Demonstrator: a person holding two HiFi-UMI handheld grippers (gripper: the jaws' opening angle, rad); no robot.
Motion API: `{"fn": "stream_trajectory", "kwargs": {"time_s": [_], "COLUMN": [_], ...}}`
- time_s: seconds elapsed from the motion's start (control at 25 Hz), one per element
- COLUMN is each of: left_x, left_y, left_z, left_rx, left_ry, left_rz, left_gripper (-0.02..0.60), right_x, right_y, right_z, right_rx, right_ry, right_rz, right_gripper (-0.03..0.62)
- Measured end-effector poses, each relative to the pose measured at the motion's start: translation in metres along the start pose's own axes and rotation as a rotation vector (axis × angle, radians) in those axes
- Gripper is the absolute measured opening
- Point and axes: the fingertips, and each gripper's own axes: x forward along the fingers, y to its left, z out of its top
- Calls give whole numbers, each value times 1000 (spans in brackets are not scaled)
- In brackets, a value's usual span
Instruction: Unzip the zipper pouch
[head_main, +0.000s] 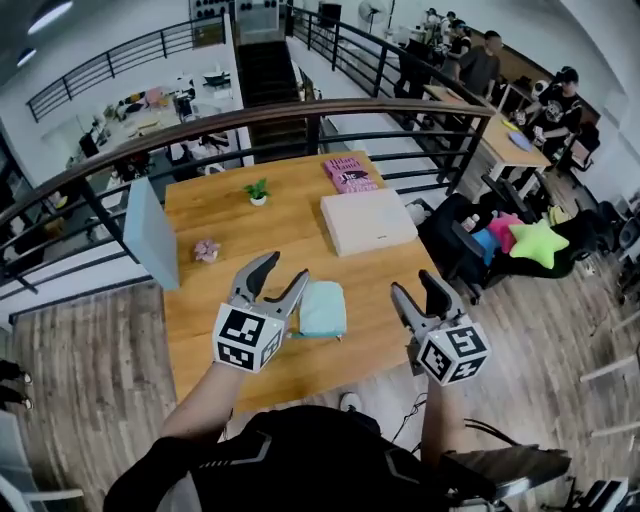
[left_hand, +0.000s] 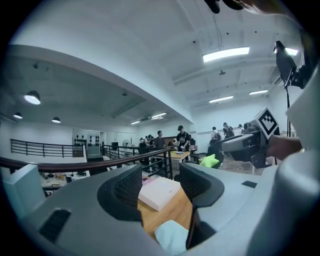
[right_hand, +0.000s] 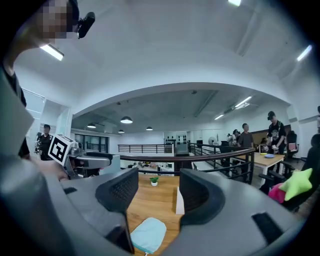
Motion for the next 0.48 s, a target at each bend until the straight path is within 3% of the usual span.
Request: {"fn": "stream_trajectory", "kwargs": {"time_s": [0.24,0.48], "left_x": [16,8], "left_y": [-5,-15], "left_z": [-1,-28], "left_rx": [-12,-69], "left_ry": [40,124], "left_rz": [129,219], "left_gripper": [238,238], "right_x": [37,61], "right_y": [-32,-32], "right_z": [0,-14], "right_rx": [-7,-24], "right_ry": [23,84], "right_rz": [169,333], "right_gripper": [264,256]}}
